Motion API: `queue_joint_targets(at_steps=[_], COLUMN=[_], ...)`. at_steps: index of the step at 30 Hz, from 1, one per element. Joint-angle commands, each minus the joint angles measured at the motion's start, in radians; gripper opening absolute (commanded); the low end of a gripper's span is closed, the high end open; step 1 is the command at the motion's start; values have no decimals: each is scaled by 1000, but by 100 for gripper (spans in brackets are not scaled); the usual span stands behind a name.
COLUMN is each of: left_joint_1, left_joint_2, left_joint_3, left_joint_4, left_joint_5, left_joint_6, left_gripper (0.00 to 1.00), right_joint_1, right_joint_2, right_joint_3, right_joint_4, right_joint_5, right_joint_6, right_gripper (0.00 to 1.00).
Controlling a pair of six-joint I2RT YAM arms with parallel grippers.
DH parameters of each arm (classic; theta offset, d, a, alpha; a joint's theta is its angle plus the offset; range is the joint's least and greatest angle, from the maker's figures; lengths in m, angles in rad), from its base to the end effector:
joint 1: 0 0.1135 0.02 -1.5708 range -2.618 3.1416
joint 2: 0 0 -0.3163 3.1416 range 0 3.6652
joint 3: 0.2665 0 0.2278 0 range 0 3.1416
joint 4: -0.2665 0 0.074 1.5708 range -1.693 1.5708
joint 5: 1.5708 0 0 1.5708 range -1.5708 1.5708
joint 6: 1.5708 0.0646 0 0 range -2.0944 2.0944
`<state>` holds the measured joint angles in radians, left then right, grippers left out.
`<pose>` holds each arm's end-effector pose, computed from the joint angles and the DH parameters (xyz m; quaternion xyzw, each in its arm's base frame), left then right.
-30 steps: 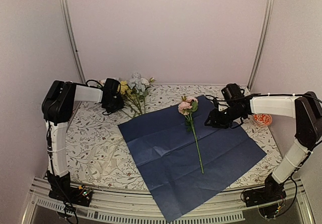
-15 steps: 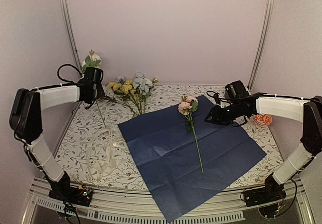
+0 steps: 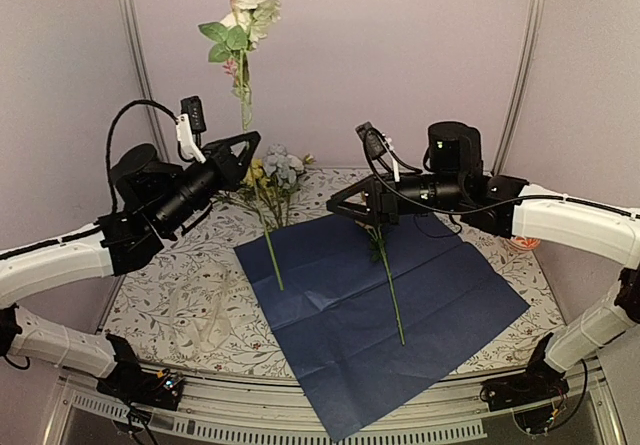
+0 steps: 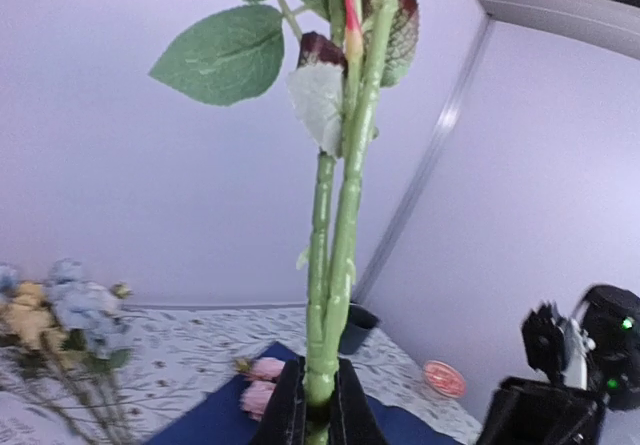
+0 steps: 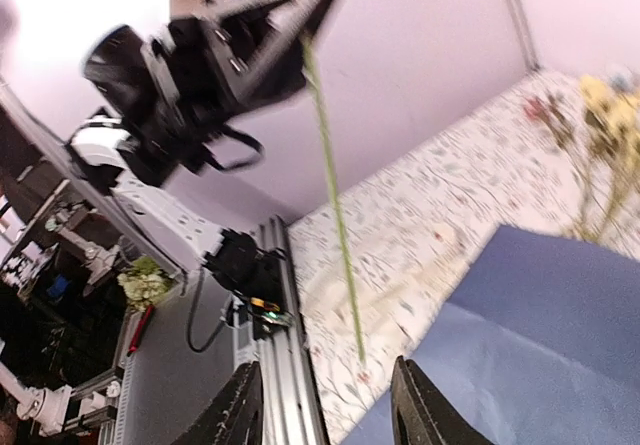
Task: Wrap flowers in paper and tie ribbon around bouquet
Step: Pass from the left arm to the right
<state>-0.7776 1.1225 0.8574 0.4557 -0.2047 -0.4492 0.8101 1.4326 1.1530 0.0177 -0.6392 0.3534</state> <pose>0.1841 -0.1629 0.4249 0.0258 0.6376 -0.3884 0.6647 0.1967 0.2625 0.3912 -0.3568 0.6904 0.5258 0.3459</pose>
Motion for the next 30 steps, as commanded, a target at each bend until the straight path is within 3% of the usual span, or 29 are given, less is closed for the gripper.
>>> queue_joint_targets(at_steps=[1,5,12,13,14,17,19,20,22,23,25,27,30], left_joint_1=[-125,-186,-213,-212,-213,-212,-210,-210,-208,-202,-176,-105,24], left_joint_2=[53,111,163,174,184,190,182,178,174,175,187,218,283], left_joint_3=[-26,-10,-50,-58,-62,-76,-71,-57,-21,1,54,109,134], left_joint_4=[358,437,542,573,587,580,506,440,276,174,-84,-302,-431], left_joint_5=[226,262,293,297,299,280,243,220,144,94,-38,-80,-52], left_joint_6=[-51,-94,-143,-157,-172,-186,-185,-182,-156,-143,-129,-153,-139], left_gripper=[0,0,0,0,0,0,0,14,53,63,74,77,77], right_joint_1=[108,153,152,153,153,150,133,116,80,66,25,-35,-138], right_joint_2=[74,126,134,144,153,154,151,149,121,104,66,33,-7], right_joint_3=[102,123,72,80,86,71,65,52,-9,-42,-96,-145,-231], right_joint_4=[233,254,347,344,340,338,326,323,323,318,266,165,-13], right_joint_5=[-17,52,86,79,78,122,134,122,124,141,179,181,227], right_joint_6=[0,2,48,50,49,55,88,109,188,211,254,282,319], right_gripper=[50,58,56,52,42,4,0,0,0,0,0,0,0])
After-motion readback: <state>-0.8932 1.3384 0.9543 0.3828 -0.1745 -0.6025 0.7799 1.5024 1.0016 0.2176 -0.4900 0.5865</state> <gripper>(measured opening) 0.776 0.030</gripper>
